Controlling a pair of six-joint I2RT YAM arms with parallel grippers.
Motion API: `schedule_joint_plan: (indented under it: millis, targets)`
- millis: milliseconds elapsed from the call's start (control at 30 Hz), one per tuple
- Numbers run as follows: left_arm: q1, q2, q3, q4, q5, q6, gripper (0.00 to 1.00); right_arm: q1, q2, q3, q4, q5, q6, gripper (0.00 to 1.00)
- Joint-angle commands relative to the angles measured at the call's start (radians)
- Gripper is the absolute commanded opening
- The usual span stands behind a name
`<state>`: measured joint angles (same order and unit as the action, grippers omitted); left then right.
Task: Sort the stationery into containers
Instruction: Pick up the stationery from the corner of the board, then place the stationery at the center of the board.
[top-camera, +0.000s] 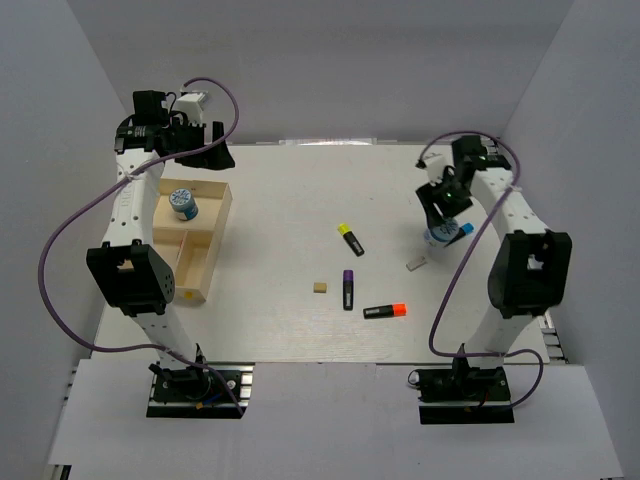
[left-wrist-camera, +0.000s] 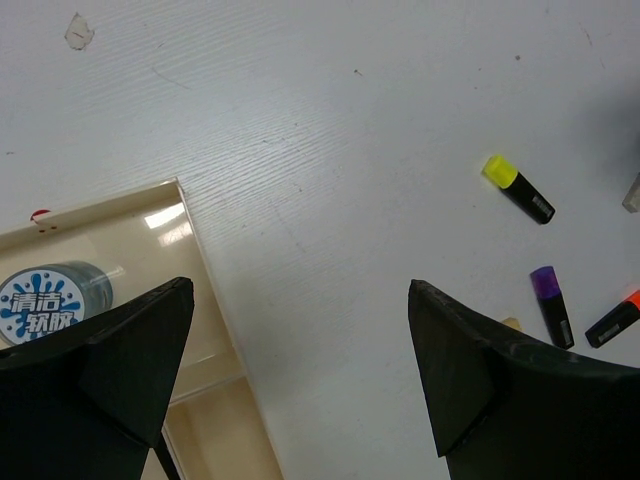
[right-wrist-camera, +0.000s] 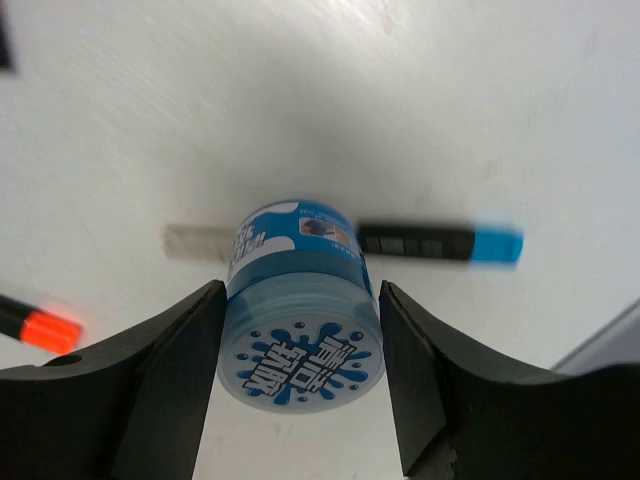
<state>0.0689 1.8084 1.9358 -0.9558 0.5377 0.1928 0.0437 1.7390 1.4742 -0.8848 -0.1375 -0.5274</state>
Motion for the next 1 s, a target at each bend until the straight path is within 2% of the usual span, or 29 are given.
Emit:
schedule_joint_plan:
  millis: [0, 67, 100, 200, 233, 300, 333, 467, 733, 800, 833, 933, 967]
  targets:
    - [-0.007, -0.063, -0.032, 0.035, 0.016, -0.027, 0.97, 0.160, 0.071, 0.211, -0.065, -0.028, 0.012, 0.00]
    - [-0.007, -0.078, -0.047, 0.048, 0.008, -0.044, 0.97, 0.209, 0.164, 0.303, -0.100, -0.022, 0.010, 0.00]
    - [-0.007, -0.078, -0.051, 0.046, 0.013, -0.050, 0.97, 0.291, 0.195, 0.401, -0.109, -0.016, 0.009, 0.00]
    - [0.002, -0.099, -0.075, 0.072, 0.027, -0.120, 0.97, 0.422, 0.329, 0.562, -0.161, -0.014, 0.006, 0.00]
    - [0.017, -0.115, -0.110, 0.084, 0.034, -0.140, 0.97, 0.471, 0.396, 0.662, -0.189, -0.010, 0.004, 0.00]
    - [0.028, -0.147, -0.136, 0.104, -0.028, -0.171, 0.97, 0.518, 0.450, 0.725, -0.200, -0.004, -0.009, 0.00]
    - [0.037, -0.159, -0.150, 0.112, -0.059, -0.182, 0.98, 0.574, 0.488, 0.744, -0.191, 0.002, -0.014, 0.00]
    - [0.087, -0.213, -0.169, 0.134, -0.125, -0.262, 0.98, 0.662, 0.530, 0.710, -0.135, 0.007, -0.034, 0.00]
    - [0.143, -0.225, -0.210, 0.149, -0.068, -0.285, 0.98, 0.780, 0.599, 0.710, -0.092, 0.029, -0.062, 0.00]
    - [0.143, -0.230, -0.225, 0.157, -0.061, -0.283, 0.98, 0.798, 0.609, 0.709, -0.091, 0.029, -0.062, 0.15]
    - [0.152, -0.230, -0.231, 0.161, -0.056, -0.283, 0.98, 0.800, 0.611, 0.706, -0.089, 0.027, -0.057, 0.34]
    - [0.152, -0.245, -0.254, 0.181, -0.024, -0.285, 0.98, 0.812, 0.607, 0.695, -0.077, 0.016, -0.039, 0.72]
    - [0.152, -0.257, -0.268, 0.198, -0.009, -0.292, 0.98, 0.817, 0.593, 0.704, -0.072, 0.013, -0.030, 0.75]
